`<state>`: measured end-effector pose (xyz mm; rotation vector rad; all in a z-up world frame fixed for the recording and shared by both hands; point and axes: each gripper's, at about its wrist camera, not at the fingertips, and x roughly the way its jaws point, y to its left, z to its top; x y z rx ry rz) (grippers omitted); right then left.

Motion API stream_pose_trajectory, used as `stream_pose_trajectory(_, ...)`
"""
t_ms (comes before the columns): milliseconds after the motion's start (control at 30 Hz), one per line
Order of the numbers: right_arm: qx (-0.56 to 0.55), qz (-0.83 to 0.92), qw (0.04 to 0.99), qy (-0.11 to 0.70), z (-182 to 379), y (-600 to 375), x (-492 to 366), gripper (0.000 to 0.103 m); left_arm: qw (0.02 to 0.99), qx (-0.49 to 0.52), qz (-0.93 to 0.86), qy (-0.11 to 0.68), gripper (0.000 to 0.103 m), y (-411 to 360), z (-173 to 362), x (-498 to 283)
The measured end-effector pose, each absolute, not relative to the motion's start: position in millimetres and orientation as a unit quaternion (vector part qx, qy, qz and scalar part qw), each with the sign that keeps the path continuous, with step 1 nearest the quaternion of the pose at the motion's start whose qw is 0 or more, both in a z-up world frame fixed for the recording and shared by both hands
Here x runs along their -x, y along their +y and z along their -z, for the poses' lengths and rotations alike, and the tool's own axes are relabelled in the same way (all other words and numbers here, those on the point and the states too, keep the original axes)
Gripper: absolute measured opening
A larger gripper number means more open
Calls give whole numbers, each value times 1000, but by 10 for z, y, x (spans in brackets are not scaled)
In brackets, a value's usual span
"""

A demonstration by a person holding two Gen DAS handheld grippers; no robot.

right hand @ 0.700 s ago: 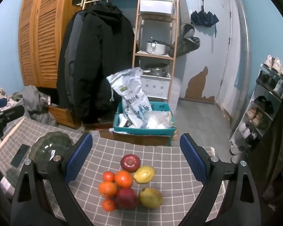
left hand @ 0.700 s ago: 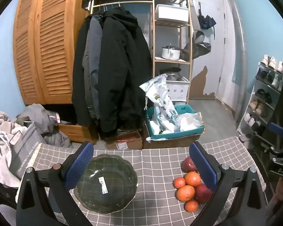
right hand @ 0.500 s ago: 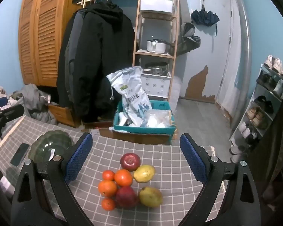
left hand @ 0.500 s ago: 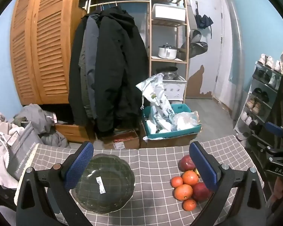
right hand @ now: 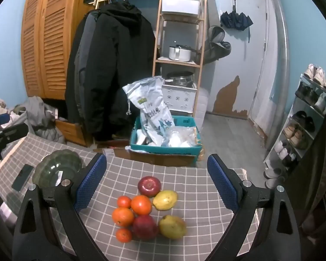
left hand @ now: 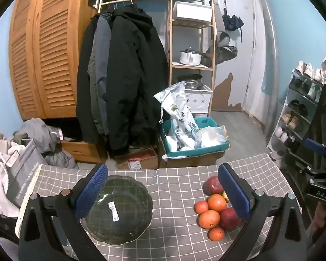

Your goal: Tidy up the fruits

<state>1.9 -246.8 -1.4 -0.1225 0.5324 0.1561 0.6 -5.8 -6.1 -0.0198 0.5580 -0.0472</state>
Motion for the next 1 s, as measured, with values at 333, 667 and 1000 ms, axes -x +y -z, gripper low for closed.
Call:
stream_pose_trajectory(333,61,-77,960,263,13,-2461,-21,92,961,10,24,276,102,-60,65,1)
stream_pose_trajectory(667,62,-77,960,263,14,-2456,-20,92,961,10,24,276,102,-68,66,-1)
stream_pose_trajectory(1000,62,-77,960,263,14,-2456,-19,92,961,10,23,277,102,-65,57,-7)
